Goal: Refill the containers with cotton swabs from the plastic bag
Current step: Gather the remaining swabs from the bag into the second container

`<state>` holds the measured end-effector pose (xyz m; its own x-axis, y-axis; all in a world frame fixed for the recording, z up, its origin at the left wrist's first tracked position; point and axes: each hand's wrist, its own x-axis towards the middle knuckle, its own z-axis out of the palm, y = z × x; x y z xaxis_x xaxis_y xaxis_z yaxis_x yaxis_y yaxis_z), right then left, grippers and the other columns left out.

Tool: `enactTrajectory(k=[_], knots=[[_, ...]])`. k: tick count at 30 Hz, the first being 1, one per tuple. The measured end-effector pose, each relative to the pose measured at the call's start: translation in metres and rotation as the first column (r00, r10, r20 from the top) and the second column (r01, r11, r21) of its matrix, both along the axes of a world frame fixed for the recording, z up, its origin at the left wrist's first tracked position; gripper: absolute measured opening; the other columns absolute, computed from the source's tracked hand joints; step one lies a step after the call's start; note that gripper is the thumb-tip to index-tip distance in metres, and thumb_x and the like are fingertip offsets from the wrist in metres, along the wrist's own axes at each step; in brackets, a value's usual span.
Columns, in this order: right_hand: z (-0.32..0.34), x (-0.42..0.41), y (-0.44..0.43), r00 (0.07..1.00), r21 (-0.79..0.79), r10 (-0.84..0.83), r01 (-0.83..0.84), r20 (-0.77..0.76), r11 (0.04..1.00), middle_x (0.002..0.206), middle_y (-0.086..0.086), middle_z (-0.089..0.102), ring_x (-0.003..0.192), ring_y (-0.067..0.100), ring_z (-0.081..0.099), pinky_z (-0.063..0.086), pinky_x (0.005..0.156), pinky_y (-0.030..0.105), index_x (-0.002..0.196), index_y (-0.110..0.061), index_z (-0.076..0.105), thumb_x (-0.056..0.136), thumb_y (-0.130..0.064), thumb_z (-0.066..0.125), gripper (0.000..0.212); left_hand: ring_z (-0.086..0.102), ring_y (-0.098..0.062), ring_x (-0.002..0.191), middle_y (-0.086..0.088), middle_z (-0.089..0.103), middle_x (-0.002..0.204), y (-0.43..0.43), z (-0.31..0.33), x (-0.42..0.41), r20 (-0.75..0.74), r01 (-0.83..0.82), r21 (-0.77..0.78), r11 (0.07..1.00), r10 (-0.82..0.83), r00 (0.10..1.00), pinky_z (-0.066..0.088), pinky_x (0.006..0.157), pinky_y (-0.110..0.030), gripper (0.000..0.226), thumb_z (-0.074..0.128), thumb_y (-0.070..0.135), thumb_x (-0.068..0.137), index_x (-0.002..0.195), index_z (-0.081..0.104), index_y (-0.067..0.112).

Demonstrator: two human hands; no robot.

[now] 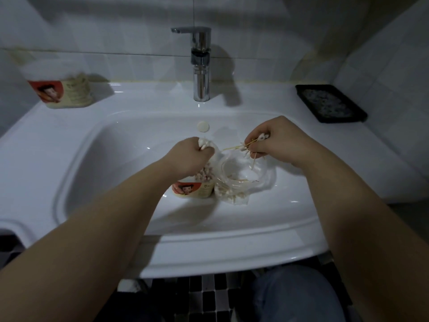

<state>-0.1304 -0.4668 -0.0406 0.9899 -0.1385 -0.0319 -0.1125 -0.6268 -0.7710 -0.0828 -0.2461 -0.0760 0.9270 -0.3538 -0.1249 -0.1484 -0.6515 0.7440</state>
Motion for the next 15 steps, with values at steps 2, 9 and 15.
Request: enactTrajectory(k=[2, 9, 15], knots=[[0.001, -0.001, 0.002, 1.0, -0.004, 0.022, -0.022, -0.01, 1.0, 0.073, 0.007, 0.077, 0.071, 0.018, 0.077, 0.063, 0.081, 0.033, 0.087, -0.014, 0.079, 0.083, 0.003, 0.073, 0.019, 0.065, -0.034, 0.076, -0.02, 0.069, 0.086, 0.001, 0.0, 0.001, 0.077, -0.023, 0.008, 1.0, 0.022, 0.997, 0.054, 0.081, -0.046, 0.045, 0.054, 0.043, 0.1, 0.094, 0.061, -0.001], [0.002, -0.005, 0.012, 0.994, 0.022, 0.112, -0.112, 0.011, 0.993, 0.073, 0.005, 0.077, 0.074, 0.016, 0.077, 0.061, 0.077, 0.025, 0.091, -0.015, 0.079, 0.085, 0.0, 0.075, 0.018, 0.073, -0.012, 0.081, 0.002, 0.076, 0.091, -0.004, -0.002, -0.001, 0.121, 0.08, -0.252, 0.964, -0.05, 0.991, 0.06, 0.081, -0.035, 0.021, 0.071, 0.042, 0.089, 0.089, 0.072, 0.021], [0.001, -0.006, 0.016, 0.989, 0.027, 0.145, -0.144, -0.025, 0.989, 0.072, -0.003, 0.076, 0.073, 0.014, 0.076, 0.058, 0.069, 0.019, 0.088, -0.016, 0.08, 0.084, 0.002, 0.075, 0.019, 0.074, -0.009, 0.069, -0.001, 0.078, 0.079, -0.008, -0.001, -0.006, 0.036, 0.154, -0.231, 0.961, -0.15, 0.988, 0.058, 0.067, -0.023, 0.01, 0.074, 0.015, 0.091, 0.091, 0.069, 0.007]])
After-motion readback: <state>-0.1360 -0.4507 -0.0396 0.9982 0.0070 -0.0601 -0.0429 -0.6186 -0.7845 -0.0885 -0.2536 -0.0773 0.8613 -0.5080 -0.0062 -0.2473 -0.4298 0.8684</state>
